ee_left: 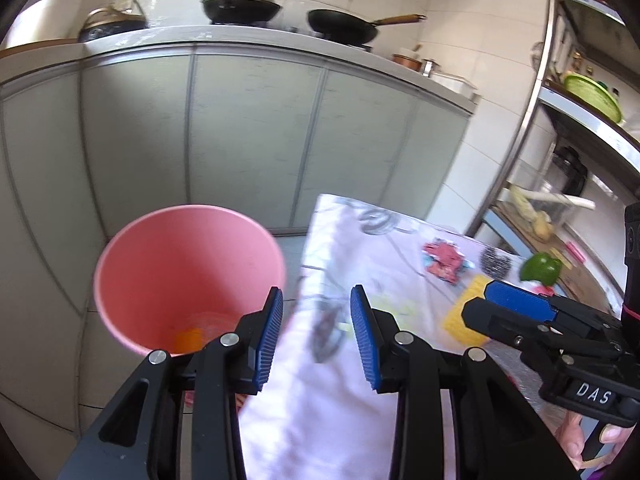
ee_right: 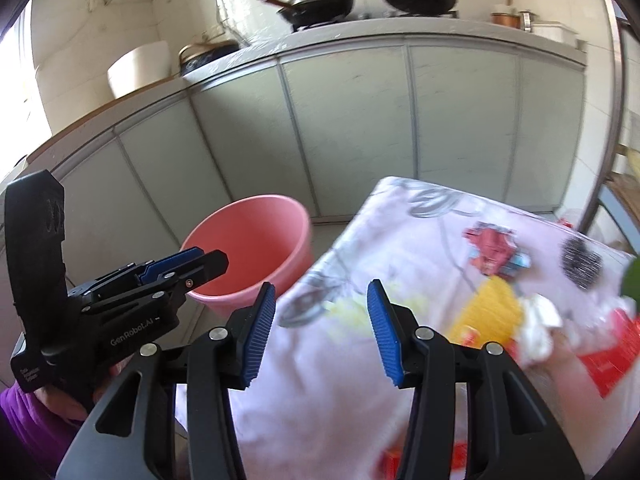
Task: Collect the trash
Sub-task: 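Move both open tools back over the table, then grasp the second yellow foam net with the left tool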
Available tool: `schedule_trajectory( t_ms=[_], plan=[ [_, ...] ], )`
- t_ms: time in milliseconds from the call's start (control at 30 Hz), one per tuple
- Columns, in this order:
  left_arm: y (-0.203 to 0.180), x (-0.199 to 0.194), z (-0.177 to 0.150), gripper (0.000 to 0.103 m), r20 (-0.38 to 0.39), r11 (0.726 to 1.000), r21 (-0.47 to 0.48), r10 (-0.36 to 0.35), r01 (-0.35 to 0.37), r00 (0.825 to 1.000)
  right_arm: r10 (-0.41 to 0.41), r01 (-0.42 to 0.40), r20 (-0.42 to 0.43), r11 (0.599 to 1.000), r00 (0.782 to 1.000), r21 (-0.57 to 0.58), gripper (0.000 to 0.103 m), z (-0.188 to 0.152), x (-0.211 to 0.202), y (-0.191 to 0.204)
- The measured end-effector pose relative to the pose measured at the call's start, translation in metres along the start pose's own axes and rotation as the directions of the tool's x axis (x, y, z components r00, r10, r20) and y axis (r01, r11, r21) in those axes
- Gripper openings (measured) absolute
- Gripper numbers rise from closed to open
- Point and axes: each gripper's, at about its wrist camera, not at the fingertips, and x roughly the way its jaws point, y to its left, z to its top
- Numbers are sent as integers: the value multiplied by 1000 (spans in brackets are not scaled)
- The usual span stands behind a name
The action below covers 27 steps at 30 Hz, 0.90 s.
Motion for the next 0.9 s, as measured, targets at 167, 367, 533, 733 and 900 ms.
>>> schedule_trajectory(
  t_ms=[167, 367, 533, 733, 900],
  plan=[
    [-29, 4, -4, 34, -21, 997, 41, -63, 63, 998, -66, 65, 14, 996, 998, 61, 49, -15, -26, -32],
    [-66, 14, -8, 40, -60, 985, 99, -136, 142, 989, -143, 139, 18, 981, 990, 137, 49, -34, -48, -69],
    [-99, 27, -10, 47, -108, 964, 155, -201, 216, 974, -193, 185, 25, 963, 981, 195, 49, -48, -64, -97],
    [-135, 48, -15, 52, -170, 930, 229, -252, 287, 953, -239, 223, 26, 937, 971, 270, 49, -62, -77, -129],
    [-160, 78, -19, 52, -222, 908, 297, -237, 297, 946, -259, 240, 22, 919, 966, 313, 49, -71, -82, -152]
  ],
)
